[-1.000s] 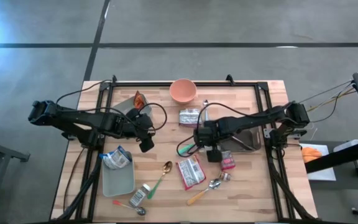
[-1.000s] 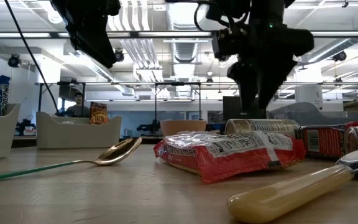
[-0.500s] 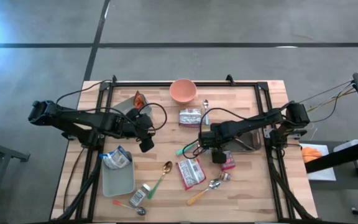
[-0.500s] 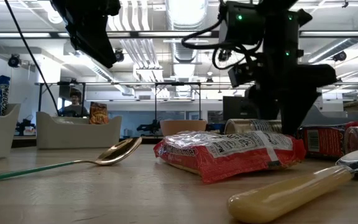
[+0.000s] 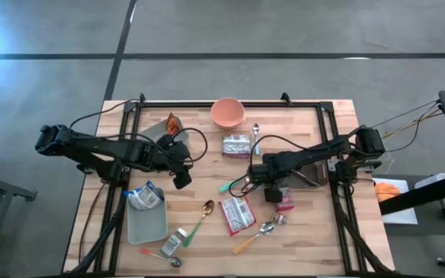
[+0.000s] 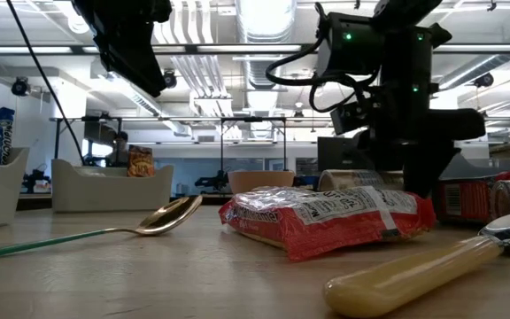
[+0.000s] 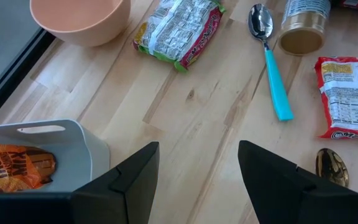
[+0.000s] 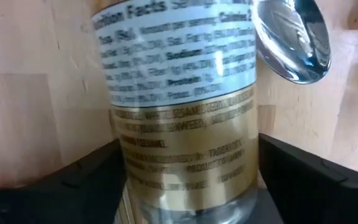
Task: Pick & Place Food Item
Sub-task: Put the gold seasoning bottle into the top gray bin
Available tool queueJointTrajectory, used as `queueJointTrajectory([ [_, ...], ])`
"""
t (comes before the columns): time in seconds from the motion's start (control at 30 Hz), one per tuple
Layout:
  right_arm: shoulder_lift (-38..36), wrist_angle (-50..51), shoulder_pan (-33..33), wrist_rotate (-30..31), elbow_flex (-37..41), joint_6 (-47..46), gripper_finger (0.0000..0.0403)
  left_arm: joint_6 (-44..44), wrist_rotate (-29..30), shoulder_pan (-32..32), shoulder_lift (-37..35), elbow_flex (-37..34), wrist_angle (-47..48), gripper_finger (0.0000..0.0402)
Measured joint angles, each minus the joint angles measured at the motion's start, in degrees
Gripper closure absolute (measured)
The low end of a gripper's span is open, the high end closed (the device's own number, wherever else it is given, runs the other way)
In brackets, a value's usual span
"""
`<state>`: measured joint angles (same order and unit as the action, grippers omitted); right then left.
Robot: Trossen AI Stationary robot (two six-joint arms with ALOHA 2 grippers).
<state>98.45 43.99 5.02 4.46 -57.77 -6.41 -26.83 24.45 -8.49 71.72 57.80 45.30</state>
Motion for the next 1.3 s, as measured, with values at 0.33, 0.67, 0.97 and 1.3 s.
queueJointTrajectory([
  [0.33, 0.0, -0.9, 0.4, 0.1, -0.9, 0.0, 0.0126, 0.0, 0.0, 0.0, 0.0, 0.0, 0.0, 0.0179],
  [0.67, -0.2, 2.7, 2.0, 0.2, -3.9, -2.4, 0.0126, 0.0, 0.4, 0.0, 0.0, 0.0, -0.1, 0.0179],
  [0.97, -0.8, 8.4, 4.1, 6.0, -9.1, -4.1, 0.0126, -2.9, 0.4, 0.1, 0.0, 0.0, -4.2, 0.0179],
  [1.3, -1.0, 13.4, 6.9, 19.8, -18.1, -6.5, 0.0126, -4.9, 0.4, 1.2, 0.1, 0.0, -16.9, 0.0179],
])
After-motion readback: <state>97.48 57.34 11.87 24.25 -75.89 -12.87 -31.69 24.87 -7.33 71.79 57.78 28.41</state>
